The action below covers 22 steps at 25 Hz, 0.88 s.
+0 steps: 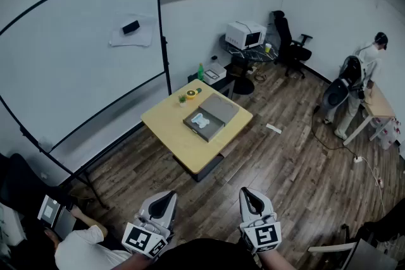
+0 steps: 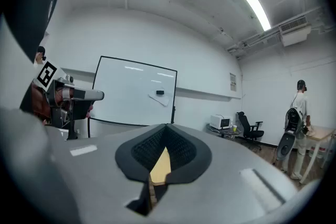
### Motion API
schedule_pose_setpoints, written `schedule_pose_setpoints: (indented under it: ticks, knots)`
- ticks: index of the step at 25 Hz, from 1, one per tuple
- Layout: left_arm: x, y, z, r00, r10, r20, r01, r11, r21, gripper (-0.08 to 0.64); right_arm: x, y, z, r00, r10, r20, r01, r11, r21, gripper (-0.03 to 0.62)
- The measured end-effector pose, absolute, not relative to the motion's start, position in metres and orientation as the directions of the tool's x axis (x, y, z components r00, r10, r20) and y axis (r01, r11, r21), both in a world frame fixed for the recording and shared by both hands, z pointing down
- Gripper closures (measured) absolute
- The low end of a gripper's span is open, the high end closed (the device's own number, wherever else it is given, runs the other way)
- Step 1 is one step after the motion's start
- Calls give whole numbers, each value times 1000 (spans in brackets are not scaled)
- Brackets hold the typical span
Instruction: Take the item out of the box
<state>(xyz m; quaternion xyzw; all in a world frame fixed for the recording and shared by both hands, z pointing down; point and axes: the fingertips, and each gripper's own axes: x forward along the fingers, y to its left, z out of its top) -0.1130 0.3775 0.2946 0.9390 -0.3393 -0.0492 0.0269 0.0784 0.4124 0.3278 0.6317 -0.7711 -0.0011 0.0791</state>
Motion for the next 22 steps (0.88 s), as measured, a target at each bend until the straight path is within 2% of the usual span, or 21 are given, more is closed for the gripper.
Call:
schedule_pose_setpoints:
  ticks: [13, 16, 17, 18, 22]
  knots:
    - [-121, 370, 297, 748, -659, -79, -652, -752, 98, 561, 75, 400, 337, -212, -967, 142, -972, 224, 77, 584]
    - [-122, 371, 297, 746, -662, -79, -654, -750, 99, 561, 62, 400, 330, -302, -947, 106, -951, 308, 39, 570]
    - [-122, 371, 298, 745, -663, -77, -656, -748, 100, 561, 59, 399, 326, -337, -937, 91, -941, 338, 2, 235]
    - [-122, 370, 298, 743, -665, -76, -658, -746, 101, 561, 59, 396, 323, -358, -930, 80, -934, 356, -37, -5]
    - [-119, 369, 302, 738, -672, -67, -664, -740, 109, 561, 68, 389, 319, -365, -929, 65, -930, 361, -69, -6]
